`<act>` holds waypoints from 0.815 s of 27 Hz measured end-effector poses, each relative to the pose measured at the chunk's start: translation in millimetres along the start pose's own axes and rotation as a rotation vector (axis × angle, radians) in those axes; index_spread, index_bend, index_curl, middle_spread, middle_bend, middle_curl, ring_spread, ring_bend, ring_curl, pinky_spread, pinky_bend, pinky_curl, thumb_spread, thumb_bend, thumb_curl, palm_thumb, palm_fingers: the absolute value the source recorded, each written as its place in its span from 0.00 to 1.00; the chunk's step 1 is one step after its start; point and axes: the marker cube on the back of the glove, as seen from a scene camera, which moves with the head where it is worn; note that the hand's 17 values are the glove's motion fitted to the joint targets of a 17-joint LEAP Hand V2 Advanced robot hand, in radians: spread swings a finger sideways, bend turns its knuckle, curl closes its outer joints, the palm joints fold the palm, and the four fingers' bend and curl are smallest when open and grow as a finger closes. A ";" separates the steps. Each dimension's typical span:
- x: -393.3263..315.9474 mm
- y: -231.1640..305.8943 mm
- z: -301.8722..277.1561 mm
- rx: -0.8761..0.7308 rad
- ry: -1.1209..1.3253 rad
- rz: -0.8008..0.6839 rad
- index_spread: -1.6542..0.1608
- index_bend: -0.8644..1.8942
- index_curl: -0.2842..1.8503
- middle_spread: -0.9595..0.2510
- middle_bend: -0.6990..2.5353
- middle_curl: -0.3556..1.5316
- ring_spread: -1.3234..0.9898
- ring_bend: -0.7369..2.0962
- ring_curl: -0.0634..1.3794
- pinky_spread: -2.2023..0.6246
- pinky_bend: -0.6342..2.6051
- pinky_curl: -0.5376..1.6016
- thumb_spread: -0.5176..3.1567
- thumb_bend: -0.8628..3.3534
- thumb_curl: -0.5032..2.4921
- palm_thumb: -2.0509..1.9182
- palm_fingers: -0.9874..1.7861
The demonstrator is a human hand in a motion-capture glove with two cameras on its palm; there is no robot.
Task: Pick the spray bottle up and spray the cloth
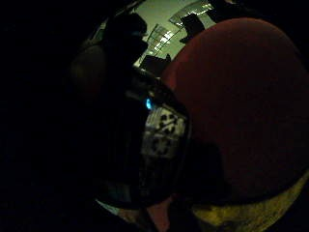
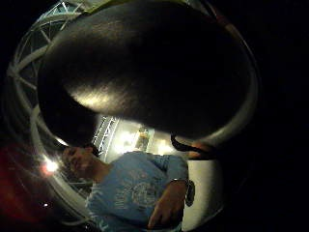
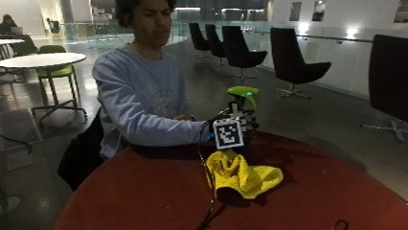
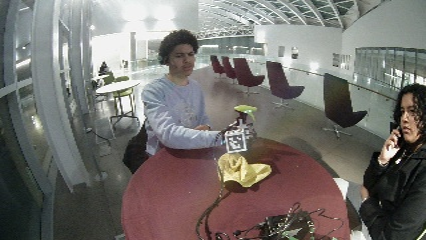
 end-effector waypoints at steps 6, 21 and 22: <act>-34.4 43.4 -54.1 0.039 0.052 -0.042 0.74 0.35 0.34 0.73 0.33 0.45 0.57 0.39 0.30 0.87 0.25 0.34 0.38 0.19 0.37 0.73 0.57; -26.5 206.8 -243.8 0.170 0.895 0.055 0.75 0.39 0.33 0.74 0.32 0.42 0.57 0.37 0.27 0.86 0.23 0.34 0.42 0.20 0.35 0.72 0.62; -22.8 214.1 -250.9 0.175 0.913 0.069 0.75 0.39 0.33 0.74 0.32 0.42 0.57 0.37 0.27 0.86 0.23 0.33 0.42 0.20 0.35 0.72 0.63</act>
